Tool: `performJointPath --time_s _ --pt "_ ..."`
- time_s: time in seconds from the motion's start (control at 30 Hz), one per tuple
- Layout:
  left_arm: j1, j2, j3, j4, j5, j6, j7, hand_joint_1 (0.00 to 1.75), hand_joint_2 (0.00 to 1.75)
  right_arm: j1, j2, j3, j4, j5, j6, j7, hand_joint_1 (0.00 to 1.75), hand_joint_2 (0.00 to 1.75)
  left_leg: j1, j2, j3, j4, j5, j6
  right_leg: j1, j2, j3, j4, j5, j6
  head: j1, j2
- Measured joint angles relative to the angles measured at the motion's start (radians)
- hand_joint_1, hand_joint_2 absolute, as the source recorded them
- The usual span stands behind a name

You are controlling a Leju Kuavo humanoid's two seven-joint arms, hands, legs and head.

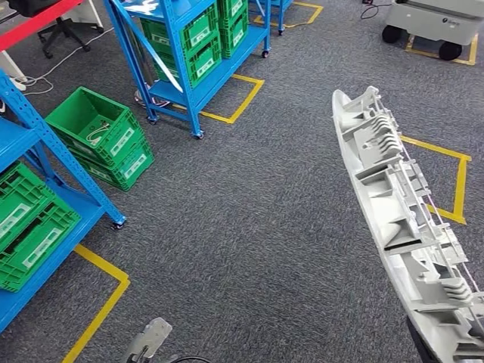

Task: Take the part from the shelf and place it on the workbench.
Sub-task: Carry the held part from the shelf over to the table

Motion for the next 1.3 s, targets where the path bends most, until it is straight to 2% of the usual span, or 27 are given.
performJointPath --time_s 0.03,0.07,0.1,0.17,0.2,0.27,0.33,0.37,0.43,0.5,0.53,0.57,0.6,0.67,0.73,0.77,0.83,0.9,0.93,1.0,1.03,1.07,1.1,1.13,1.2,1.23,1.3 --pt "0.001 0.000 0.001 0.000 0.000 0.000 0.000 0.00 1.75 0.000 0.000 -0.002 0.000 -0.001 0.000 0.000 1.69 1.75 0.000 -0.001 -0.021 0.038 -0.006 0.000 0.000 0.008 -0.001 0.000 0.000 0.000 0.000 0.000" --pt "0.002 0.000 0.002 0.000 0.000 0.000 0.000 0.00 1.75 0.000 0.000 -0.003 0.000 -0.002 0.000 0.000 1.69 1.75 0.001 -0.002 -0.024 0.038 0.009 0.001 0.000 0.016 -0.001 0.000 0.001 0.000 0.000 0.000" --pt "0.002 0.000 0.004 0.000 0.000 0.000 0.000 0.00 1.75 0.000 0.000 -0.004 -0.001 -0.003 0.000 0.000 1.69 1.75 0.001 -0.005 -0.007 -0.002 0.040 0.002 -0.001 0.025 -0.001 0.000 0.002 0.001 0.000 0.000" --pt "0.002 0.000 0.007 0.000 0.000 0.000 0.000 0.00 1.75 0.000 0.000 -0.007 -0.003 -0.004 0.000 0.000 1.69 1.75 0.004 -0.027 0.058 -0.140 0.111 0.006 -0.001 0.041 -0.001 0.002 0.004 0.006 0.000 0.000" --pt "0.001 0.001 0.008 0.000 0.000 0.000 0.000 0.00 1.75 -0.001 0.000 -0.008 -0.004 -0.004 0.000 0.000 1.69 1.75 0.005 -0.039 0.084 -0.197 0.131 0.008 0.000 0.049 -0.003 0.003 0.005 0.010 0.000 0.000" --pt "0.000 0.001 0.010 0.000 0.000 -0.001 0.000 0.00 1.75 -0.001 0.000 -0.011 -0.008 -0.004 0.000 0.000 1.69 1.75 0.004 -0.051 0.103 -0.243 0.138 0.016 0.001 0.061 -0.009 0.002 0.009 0.022 0.000 0.000" --pt "-0.001 0.001 0.011 0.000 0.001 -0.001 0.000 0.00 1.75 0.000 0.000 -0.013 -0.011 -0.005 0.000 0.001 1.69 1.75 0.004 -0.040 0.102 -0.248 0.142 0.029 -0.003 0.068 -0.014 -0.002 0.014 0.034 -0.001 0.000" --pt "-0.002 0.001 0.011 0.000 0.001 -0.001 0.000 0.00 1.75 0.000 0.000 -0.014 -0.013 -0.005 0.000 0.001 1.69 1.75 0.004 -0.034 0.103 -0.251 0.146 0.036 -0.003 0.060 -0.021 0.007 0.007 0.039 0.001 0.000" --pt "-0.003 0.001 0.012 0.000 0.001 -0.001 0.000 0.00 1.75 -0.002 0.000 -0.015 -0.015 -0.006 0.000 0.001 1.69 1.75 0.006 -0.020 0.104 -0.256 0.150 0.047 -0.001 0.027 -0.059 0.085 -0.040 0.046 0.004 0.000" --pt "0.000 0.001 0.013 0.000 0.001 -0.001 0.000 0.00 1.75 -0.005 0.000 -0.016 -0.016 -0.008 0.000 0.001 1.69 1.75 0.004 -0.006 0.104 -0.255 0.149 0.050 -0.001 0.000 -0.121 0.220 -0.105 0.051 0.006 0.000" --pt "0.001 0.001 0.014 0.000 0.001 -0.001 0.000 0.00 1.75 -0.005 0.000 -0.016 -0.016 -0.009 0.000 0.002 1.69 1.75 0.003 0.002 0.104 -0.255 0.149 0.051 -0.001 -0.005 -0.142 0.268 -0.121 0.053 0.005 0.000" --pt "0.002 0.002 0.015 0.000 0.001 -0.001 0.000 0.00 1.75 -0.005 0.000 -0.017 -0.016 -0.010 0.000 0.002 1.69 1.75 0.002 0.010 0.104 -0.255 0.148 0.051 -0.001 -0.008 -0.146 0.281 -0.119 0.053 0.005 0.000" --pt "0.002 0.001 0.015 0.000 0.002 -0.001 0.000 0.00 1.75 -0.005 0.000 -0.018 -0.016 -0.011 0.000 0.002 1.69 1.75 0.002 0.016 0.105 -0.255 0.147 0.051 -0.001 -0.011 -0.129 0.253 -0.098 0.052 0.005 0.000" --pt "0.001 0.001 0.016 0.000 0.002 -0.001 0.000 0.00 1.75 -0.005 0.000 -0.020 -0.017 -0.013 0.000 0.003 1.69 1.75 0.000 0.027 0.110 -0.254 0.143 0.046 0.000 -0.031 -0.050 0.113 -0.041 0.050 0.006 0.000" --pt "0.001 0.001 0.016 0.000 0.002 -0.001 0.000 0.00 1.75 -0.007 0.000 -0.022 -0.018 -0.014 0.000 0.003 1.69 1.75 -0.004 0.035 0.114 -0.251 0.138 0.037 0.003 -0.047 0.010 0.013 -0.014 0.041 0.004 0.000" --pt "0.001 0.001 0.016 0.000 0.002 0.000 -0.001 0.00 1.75 -0.008 0.000 -0.023 -0.019 -0.015 0.000 0.003 1.69 1.75 -0.006 0.039 0.114 -0.251 0.138 0.033 0.005 -0.047 0.017 -0.001 -0.014 0.036 0.004 0.000" --pt "0.000 0.001 0.016 0.000 0.002 0.000 -0.002 0.00 1.75 -0.008 0.000 -0.027 -0.021 -0.020 0.000 0.003 1.69 1.75 -0.005 0.048 0.116 -0.251 0.137 0.025 0.006 -0.033 0.016 -0.002 -0.010 0.024 0.004 0.000" --pt "-0.002 0.000 0.016 0.000 0.002 -0.001 -0.004 0.00 1.75 -0.009 0.000 -0.031 -0.024 -0.027 0.000 0.000 1.69 1.75 -0.003 0.038 0.106 -0.228 0.115 0.015 0.003 -0.021 0.014 -0.005 -0.006 0.013 0.002 0.000" --pt "-0.003 0.000 0.016 0.000 0.002 -0.003 -0.006 0.00 1.75 -0.011 0.000 -0.033 -0.026 -0.031 0.000 -0.002 1.69 1.75 -0.002 0.027 0.088 -0.186 0.088 0.010 0.001 -0.016 0.014 -0.007 -0.004 0.007 0.000 0.000" --pt "-0.001 0.000 0.016 0.000 0.000 -0.006 -0.014 0.00 1.75 -0.014 0.000 -0.036 -0.027 -0.038 0.000 -0.008 1.69 1.75 0.001 0.006 0.025 -0.053 0.024 0.005 -0.001 -0.004 0.011 -0.007 -0.004 0.002 -0.002 0.000" --pt "0.001 0.000 0.016 0.000 -0.001 -0.006 -0.017 0.00 1.75 -0.015 0.000 -0.038 -0.028 -0.039 0.000 -0.009 1.69 1.75 0.002 0.002 -0.004 0.003 0.006 0.003 -0.001 0.004 0.010 -0.007 -0.003 0.000 -0.002 0.000" --pt "0.003 0.000 0.017 0.000 -0.002 -0.005 -0.019 0.00 1.75 -0.015 0.000 -0.039 -0.028 -0.038 0.000 -0.009 1.69 1.75 0.002 0.000 -0.019 0.030 0.007 0.003 -0.001 0.012 0.010 -0.007 -0.003 0.000 -0.002 0.000" --pt "0.004 0.000 0.017 0.000 -0.002 -0.005 -0.019 0.00 1.75 -0.015 0.000 -0.039 -0.028 -0.038 0.000 -0.009 1.69 1.75 0.003 -0.002 -0.017 0.018 0.026 0.003 -0.001 0.020 0.010 -0.007 -0.003 0.001 -0.002 0.000" --pt "0.005 0.000 0.017 0.000 -0.002 -0.004 -0.019 0.00 1.75 -0.015 0.000 -0.040 -0.028 -0.037 0.000 -0.009 1.69 1.75 0.004 -0.005 0.004 -0.029 0.060 0.004 -0.002 0.029 0.010 -0.007 -0.002 0.002 -0.002 0.000" --pt "0.004 0.000 0.017 0.000 -0.002 -0.004 -0.019 0.00 1.75 -0.016 0.000 -0.040 -0.028 -0.038 0.000 -0.009 1.69 1.75 0.009 -0.032 0.065 -0.162 0.123 0.006 -0.001 0.046 0.009 -0.004 -0.001 0.008 -0.002 0.000" --pt "0.004 0.001 0.017 0.000 -0.002 -0.003 -0.019 0.00 1.75 -0.017 0.000 -0.040 -0.028 -0.038 0.000 -0.009 1.69 1.75 0.011 -0.045 0.087 -0.210 0.139 0.008 -0.001 0.053 0.007 -0.003 0.000 0.013 -0.002 0.000" --pt "0.003 0.000 0.017 0.000 -0.002 -0.003 -0.019 0.00 1.75 -0.017 0.000 -0.040 -0.029 -0.038 0.000 -0.009 1.69 1.75 0.009 -0.057 0.099 -0.244 0.141 0.015 -0.001 0.065 0.001 -0.004 0.005 0.026 -0.002 0.000"
